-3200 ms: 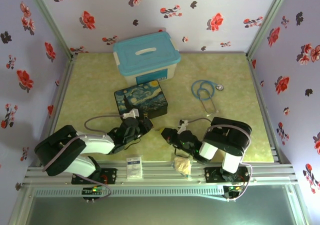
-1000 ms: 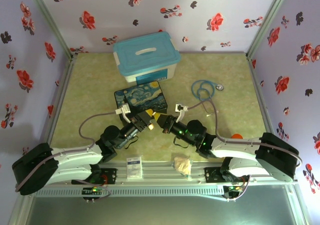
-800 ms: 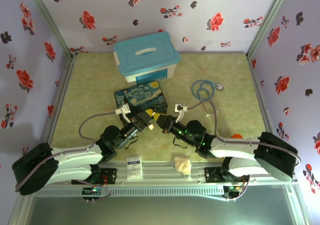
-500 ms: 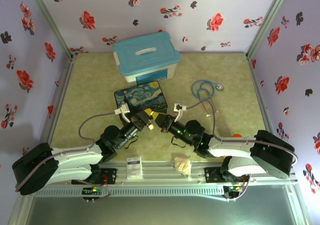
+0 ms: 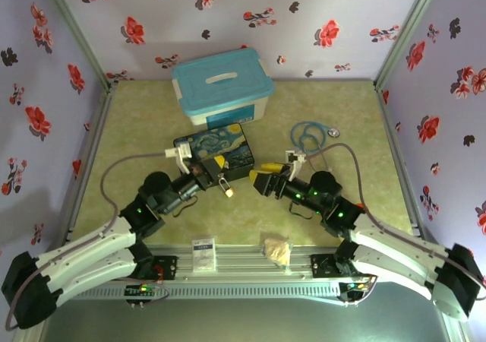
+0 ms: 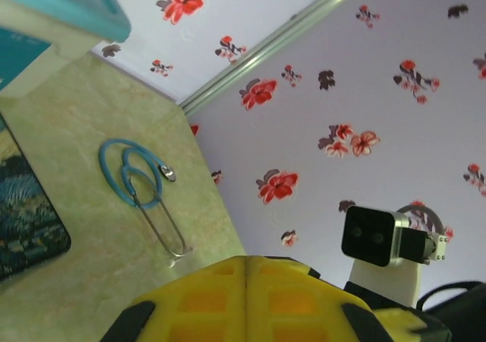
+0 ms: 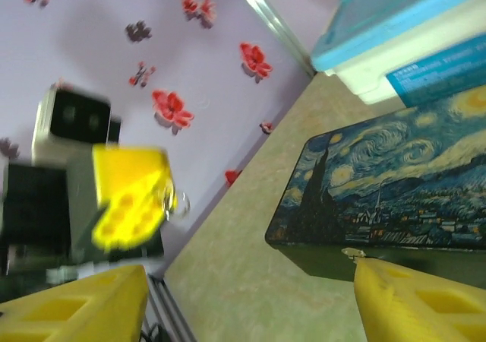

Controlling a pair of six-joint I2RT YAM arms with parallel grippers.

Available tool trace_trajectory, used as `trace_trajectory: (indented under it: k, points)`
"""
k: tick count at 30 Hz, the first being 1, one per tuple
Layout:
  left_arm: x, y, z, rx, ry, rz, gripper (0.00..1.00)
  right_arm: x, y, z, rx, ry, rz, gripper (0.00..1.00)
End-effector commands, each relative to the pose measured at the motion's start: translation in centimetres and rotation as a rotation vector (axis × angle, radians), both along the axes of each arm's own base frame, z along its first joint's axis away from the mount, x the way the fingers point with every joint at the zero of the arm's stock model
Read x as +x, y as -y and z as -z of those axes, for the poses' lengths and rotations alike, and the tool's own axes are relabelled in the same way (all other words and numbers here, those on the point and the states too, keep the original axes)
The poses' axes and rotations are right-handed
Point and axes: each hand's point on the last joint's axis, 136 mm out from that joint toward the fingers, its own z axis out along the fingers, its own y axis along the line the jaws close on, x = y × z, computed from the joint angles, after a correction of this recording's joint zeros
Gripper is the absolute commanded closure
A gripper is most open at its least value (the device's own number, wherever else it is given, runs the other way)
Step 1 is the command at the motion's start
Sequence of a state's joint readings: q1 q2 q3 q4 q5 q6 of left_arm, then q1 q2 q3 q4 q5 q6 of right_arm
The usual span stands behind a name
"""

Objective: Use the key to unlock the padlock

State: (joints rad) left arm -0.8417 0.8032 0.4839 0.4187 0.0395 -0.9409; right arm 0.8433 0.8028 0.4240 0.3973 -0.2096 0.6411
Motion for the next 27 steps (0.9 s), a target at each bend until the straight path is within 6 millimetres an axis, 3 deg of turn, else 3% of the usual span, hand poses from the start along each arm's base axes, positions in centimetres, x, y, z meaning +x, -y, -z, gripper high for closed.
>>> trace_trajectory:
  k: [1, 4, 10, 15, 18, 27]
  points:
    - [-2.7, 1.8, 2.4, 0.211, -0.035, 0.298, 1.00, -3.7, -0.8, 1.2, -0.106, 0.026, -0.264, 0.27]
    - [-3.7, 2.6, 2.2, 0.282, -0.008, 0.411, 1.00, -4.9, -1.6, -0.2, -0.102, 0.071, -0.363, 0.27]
    - [-5.1, 3.8, 1.1, 0.339, 0.049, 0.558, 1.00, -4.9, -3.0, -1.0, -0.082, 0.109, -0.442, 0.31]
    - [-5.6, 3.8, 1.3, 0.372, 0.066, 0.594, 1.00, -4.8, -4.0, -0.5, -0.082, 0.094, -0.486, 0.37]
    - [-5.6, 3.9, 1.5, 0.366, 0.055, 0.593, 1.00, -4.6, -4.3, -0.1, -0.081, 0.091, -0.495, 0.45]
    - [-5.5, 3.9, 1.4, 0.345, 0.054, 0.587, 1.00, -4.5, -5.5, -1.2, 0.017, 0.079, -0.543, 0.58]
